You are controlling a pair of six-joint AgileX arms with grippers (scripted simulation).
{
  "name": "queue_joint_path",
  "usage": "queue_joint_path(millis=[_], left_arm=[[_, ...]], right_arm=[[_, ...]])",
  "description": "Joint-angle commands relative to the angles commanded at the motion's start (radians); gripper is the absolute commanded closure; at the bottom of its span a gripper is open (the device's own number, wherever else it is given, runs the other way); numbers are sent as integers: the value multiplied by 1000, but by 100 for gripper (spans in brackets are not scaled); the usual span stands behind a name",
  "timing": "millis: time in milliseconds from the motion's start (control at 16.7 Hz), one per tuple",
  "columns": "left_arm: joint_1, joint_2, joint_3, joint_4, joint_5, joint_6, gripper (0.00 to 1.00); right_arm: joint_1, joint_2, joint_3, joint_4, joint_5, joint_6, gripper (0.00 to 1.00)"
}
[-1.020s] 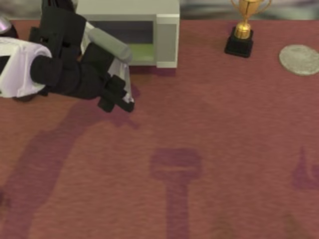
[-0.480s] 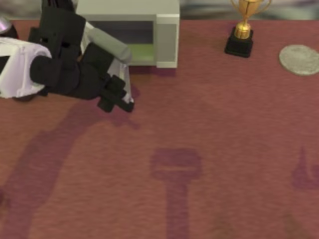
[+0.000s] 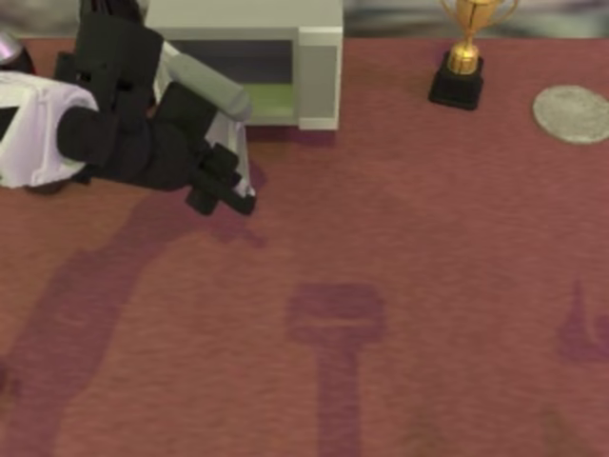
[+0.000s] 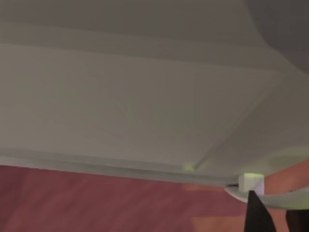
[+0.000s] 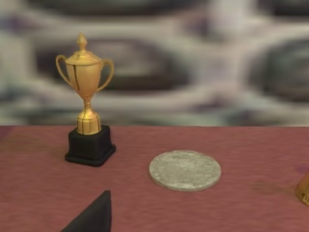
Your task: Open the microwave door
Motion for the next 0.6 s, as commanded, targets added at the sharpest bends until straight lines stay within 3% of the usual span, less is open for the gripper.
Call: queue_joint_path(millis=[600], left_arm=[[38,-10,-6,-23,44,75,100]], right_arm=[[0,0,0,0,0,0,0]])
